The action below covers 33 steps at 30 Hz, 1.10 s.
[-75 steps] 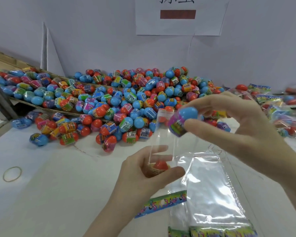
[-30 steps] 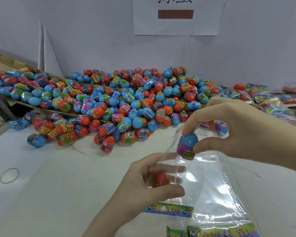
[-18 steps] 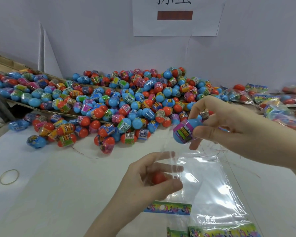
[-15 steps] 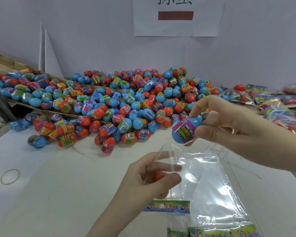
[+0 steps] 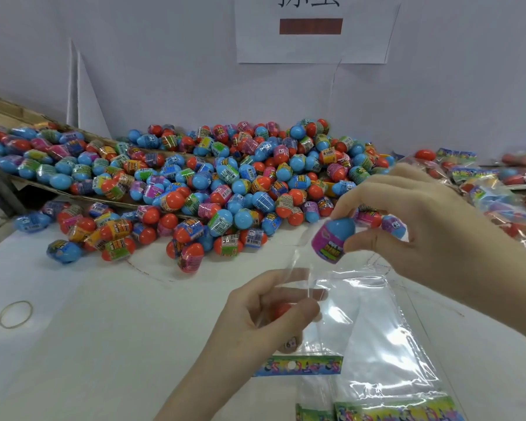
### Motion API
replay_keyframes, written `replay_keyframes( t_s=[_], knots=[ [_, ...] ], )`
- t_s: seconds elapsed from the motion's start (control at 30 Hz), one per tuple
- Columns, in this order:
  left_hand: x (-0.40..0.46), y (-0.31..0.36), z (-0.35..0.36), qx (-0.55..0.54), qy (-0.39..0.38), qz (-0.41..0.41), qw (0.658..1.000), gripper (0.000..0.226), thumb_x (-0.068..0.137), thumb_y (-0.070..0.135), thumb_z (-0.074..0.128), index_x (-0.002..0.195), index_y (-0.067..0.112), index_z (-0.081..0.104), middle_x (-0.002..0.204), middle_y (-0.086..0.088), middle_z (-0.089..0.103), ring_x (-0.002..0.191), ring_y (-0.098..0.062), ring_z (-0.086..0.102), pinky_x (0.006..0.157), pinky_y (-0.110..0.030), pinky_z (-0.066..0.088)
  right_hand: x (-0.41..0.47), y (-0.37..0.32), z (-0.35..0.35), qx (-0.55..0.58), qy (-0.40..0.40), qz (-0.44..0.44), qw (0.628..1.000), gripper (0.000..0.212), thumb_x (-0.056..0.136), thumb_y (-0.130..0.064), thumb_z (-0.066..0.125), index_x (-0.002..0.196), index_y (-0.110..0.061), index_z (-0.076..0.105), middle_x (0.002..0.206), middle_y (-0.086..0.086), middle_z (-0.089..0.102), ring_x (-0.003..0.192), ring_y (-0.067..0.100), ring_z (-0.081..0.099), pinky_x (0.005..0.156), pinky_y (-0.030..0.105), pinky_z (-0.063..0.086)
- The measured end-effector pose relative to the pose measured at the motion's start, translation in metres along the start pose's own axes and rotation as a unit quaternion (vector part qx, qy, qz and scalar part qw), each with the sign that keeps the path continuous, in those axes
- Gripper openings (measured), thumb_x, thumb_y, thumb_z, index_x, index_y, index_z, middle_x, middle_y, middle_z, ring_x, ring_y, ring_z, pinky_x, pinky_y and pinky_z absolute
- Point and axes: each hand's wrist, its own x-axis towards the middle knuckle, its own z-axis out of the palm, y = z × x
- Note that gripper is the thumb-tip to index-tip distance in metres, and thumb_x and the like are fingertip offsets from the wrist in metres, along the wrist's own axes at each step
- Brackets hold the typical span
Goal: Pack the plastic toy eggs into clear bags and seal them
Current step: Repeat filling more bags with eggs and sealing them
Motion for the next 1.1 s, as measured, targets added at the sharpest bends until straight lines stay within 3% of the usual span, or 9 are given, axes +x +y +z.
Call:
replay_keyframes(
  t_s=[0.1, 0.2, 0.27, 0.37, 0.47, 0.6, 0.77, 0.9, 1.1],
  knots=[
    [0.001, 0.000, 0.002, -0.002, 0.004, 0.005, 1.000, 0.029, 0.073, 0.026, 0.075, 0.099, 0.024, 0.064, 0.088, 0.001, 0.074, 0.076, -0.015, 0.070, 0.065, -0.019, 0.053, 0.000, 0.000, 0.001, 0.071, -0.020, 0.000, 0.997, 0.025, 0.069, -0.017, 0.074, 0.093, -0.022, 0.068, 0.076, -0.027, 0.046, 0.079, 0.008, 0.046, 0.065, 0.016, 0.036],
    [0.001, 0.001, 0.002, 0.002, 0.005, 0.013, 1.000, 0.027, 0.069, 0.022, 0.064, 0.093, 0.033, 0.072, 0.086, 0.002, 0.074, 0.076, -0.013, 0.070, 0.066, -0.016, 0.052, -0.002, -0.001, 0.003, 0.111, -0.054, 0.006, 0.992, 0.026, 0.072, -0.023, 0.072, 0.089, -0.039, 0.060, 0.083, -0.026, 0.051, 0.095, 0.000, 0.040, 0.072, 0.015, 0.037],
    [0.000, 0.002, 0.003, 0.011, -0.006, 0.021, 1.000, 0.031, 0.071, 0.025, 0.063, 0.091, 0.047, 0.068, 0.086, 0.003, 0.074, 0.077, -0.012, 0.070, 0.068, -0.015, 0.052, -0.001, -0.003, 0.002, 0.115, -0.071, 0.004, 0.991, 0.031, 0.072, -0.024, 0.071, 0.085, -0.045, 0.053, 0.085, -0.028, 0.053, 0.092, 0.001, 0.039, 0.074, 0.016, 0.036],
    [0.000, 0.002, 0.003, 0.011, -0.008, 0.020, 1.000, 0.029, 0.071, 0.028, 0.065, 0.092, 0.048, 0.068, 0.086, 0.003, 0.074, 0.078, -0.013, 0.070, 0.068, -0.016, 0.052, -0.002, -0.004, 0.000, 0.134, -0.101, 0.019, 0.986, 0.032, 0.074, -0.025, 0.068, 0.082, -0.048, 0.046, 0.083, -0.028, 0.052, 0.090, -0.002, 0.043, 0.073, 0.012, 0.037],
    [0.000, 0.002, 0.002, -0.006, 0.005, 0.008, 1.000, 0.020, 0.069, 0.036, 0.076, 0.088, 0.032, 0.073, 0.088, 0.003, 0.074, 0.080, -0.013, 0.071, 0.066, -0.013, 0.051, -0.006, 0.000, 0.001, 0.184, -0.087, 0.052, 0.978, 0.012, 0.077, -0.037, 0.053, 0.082, -0.040, 0.043, 0.082, -0.027, 0.055, 0.089, -0.006, 0.047, 0.064, 0.006, 0.040],
    [0.001, 0.000, 0.001, 0.007, 0.037, 0.010, 0.999, 0.030, 0.060, 0.043, 0.061, 0.087, 0.034, 0.074, 0.082, 0.012, 0.072, 0.079, -0.001, 0.066, 0.064, -0.008, 0.047, -0.010, 0.004, 0.003, 0.290, -0.080, 0.088, 0.950, 0.035, 0.063, -0.055, 0.035, 0.088, -0.030, 0.040, 0.075, -0.024, 0.066, 0.075, -0.006, 0.055, 0.064, 0.007, 0.043],
    [0.004, -0.001, 0.002, 0.003, 0.059, -0.002, 0.998, 0.027, 0.050, 0.038, 0.068, 0.075, 0.030, 0.075, 0.073, 0.003, 0.073, 0.070, -0.005, 0.067, 0.062, -0.011, 0.049, -0.011, 0.010, 0.010, 0.420, -0.029, 0.087, 0.903, 0.029, 0.071, -0.042, 0.042, 0.092, -0.022, 0.040, 0.076, -0.003, 0.072, 0.062, 0.002, 0.057, 0.059, 0.010, 0.042],
    [0.006, 0.001, 0.002, 0.024, 0.038, -0.021, 0.999, 0.041, 0.052, 0.043, 0.068, 0.088, 0.022, 0.068, 0.073, -0.001, 0.073, 0.072, -0.012, 0.068, 0.065, -0.014, 0.052, -0.014, 0.010, 0.014, 0.490, -0.010, 0.065, 0.869, 0.024, 0.080, -0.031, 0.042, 0.095, -0.014, 0.040, 0.073, 0.000, 0.072, 0.063, 0.002, 0.061, 0.062, 0.013, 0.046],
    [0.008, 0.004, 0.009, 0.026, 0.072, 0.027, 0.997, 0.030, 0.063, 0.039, 0.060, 0.077, 0.013, 0.070, 0.072, 0.004, 0.072, 0.064, -0.005, 0.066, 0.056, -0.007, 0.045, -0.019, 0.009, 0.017, 0.516, 0.002, 0.058, 0.855, 0.045, 0.077, -0.052, 0.048, 0.099, -0.013, 0.042, 0.081, 0.001, 0.073, 0.073, 0.011, 0.066, 0.065, 0.019, 0.049]
  ],
)
